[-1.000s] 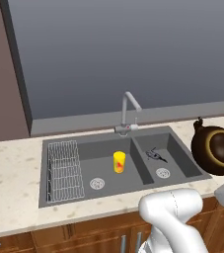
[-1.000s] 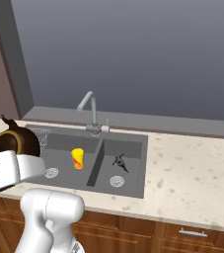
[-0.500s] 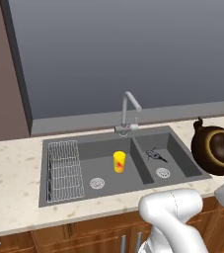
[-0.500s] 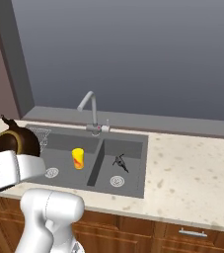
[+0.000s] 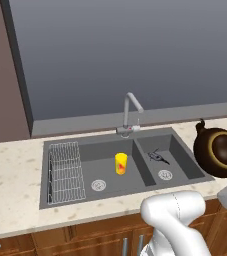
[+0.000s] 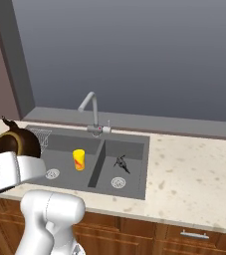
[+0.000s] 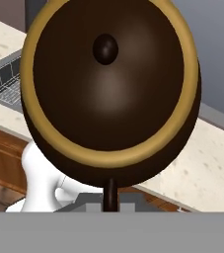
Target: Pick the teapot and cup and place them in the sink. Then turn on the water.
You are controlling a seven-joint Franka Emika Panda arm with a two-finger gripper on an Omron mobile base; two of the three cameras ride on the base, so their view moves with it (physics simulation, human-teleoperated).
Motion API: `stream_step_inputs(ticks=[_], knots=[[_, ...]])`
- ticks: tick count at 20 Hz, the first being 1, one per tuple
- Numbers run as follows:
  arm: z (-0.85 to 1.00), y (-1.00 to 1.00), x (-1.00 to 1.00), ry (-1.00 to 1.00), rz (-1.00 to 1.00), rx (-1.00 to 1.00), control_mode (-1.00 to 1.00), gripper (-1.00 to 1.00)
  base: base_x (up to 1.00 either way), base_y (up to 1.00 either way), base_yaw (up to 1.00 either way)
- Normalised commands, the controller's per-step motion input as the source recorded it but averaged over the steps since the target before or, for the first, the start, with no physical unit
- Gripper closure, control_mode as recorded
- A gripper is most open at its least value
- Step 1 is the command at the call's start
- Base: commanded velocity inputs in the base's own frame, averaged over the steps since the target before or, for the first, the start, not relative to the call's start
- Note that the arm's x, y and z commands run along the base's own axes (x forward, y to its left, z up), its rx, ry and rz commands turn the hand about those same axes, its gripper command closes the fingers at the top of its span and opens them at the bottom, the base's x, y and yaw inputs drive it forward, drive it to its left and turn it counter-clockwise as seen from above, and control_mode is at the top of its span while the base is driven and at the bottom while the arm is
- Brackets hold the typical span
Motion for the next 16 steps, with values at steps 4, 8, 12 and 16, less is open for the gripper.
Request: stream_step_inputs(ticks=[4,8,12,16], knots=[[0.00,0.00,0.02,0.00,0.00,0.00,-1.00,1.00,0.00,0.00,0.00],[0.00,0.00,0.16,0.10,0.00,0.00,-1.00,1.00,0.00,0.00,0.00],[0.00,0.00,0.16,0.07,0.00,0.00,-1.00,1.00,0.00,0.00,0.00],[0.00,-0.04,0.10,0.02,0.00,0.00,-1.00,1.00,0.00,0.00,0.00]])
